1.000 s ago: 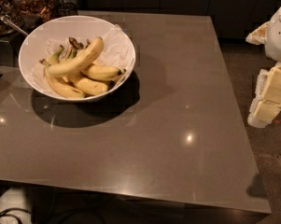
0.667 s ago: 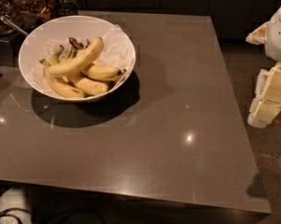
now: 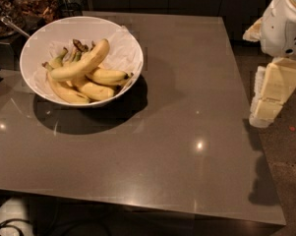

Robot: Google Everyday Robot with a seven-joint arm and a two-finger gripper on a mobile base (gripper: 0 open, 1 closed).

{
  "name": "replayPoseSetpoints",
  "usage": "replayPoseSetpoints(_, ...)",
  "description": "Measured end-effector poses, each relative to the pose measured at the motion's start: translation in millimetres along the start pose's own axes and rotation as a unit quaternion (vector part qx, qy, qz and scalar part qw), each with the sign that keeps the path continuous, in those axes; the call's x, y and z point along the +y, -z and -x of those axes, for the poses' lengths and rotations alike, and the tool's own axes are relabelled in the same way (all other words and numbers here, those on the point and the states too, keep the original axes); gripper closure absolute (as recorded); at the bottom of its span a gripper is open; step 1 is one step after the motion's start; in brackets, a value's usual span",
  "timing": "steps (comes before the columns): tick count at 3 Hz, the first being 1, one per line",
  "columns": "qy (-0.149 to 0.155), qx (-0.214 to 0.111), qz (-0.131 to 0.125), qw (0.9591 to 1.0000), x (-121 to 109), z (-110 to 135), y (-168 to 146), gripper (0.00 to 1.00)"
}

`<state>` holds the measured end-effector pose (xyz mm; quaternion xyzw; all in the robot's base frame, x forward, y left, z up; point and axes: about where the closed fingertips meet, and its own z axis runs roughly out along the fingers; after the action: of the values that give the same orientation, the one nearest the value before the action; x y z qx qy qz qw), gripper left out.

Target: Pick banana from white bowl

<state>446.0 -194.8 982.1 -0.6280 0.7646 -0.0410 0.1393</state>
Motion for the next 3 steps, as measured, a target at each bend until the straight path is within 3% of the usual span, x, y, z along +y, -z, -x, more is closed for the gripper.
replayPoseSetpoints(1, 0.03, 0.031, 0.023, 0.9988, -6, 27, -8, 0.0)
replayPoseSetpoints(2, 0.053, 0.046, 0.024, 0.9973, -19, 64, -17, 0.0)
replayPoseSetpoints(3, 0.057, 0.034, 0.008, 0.9977, -25, 73, -16, 0.0)
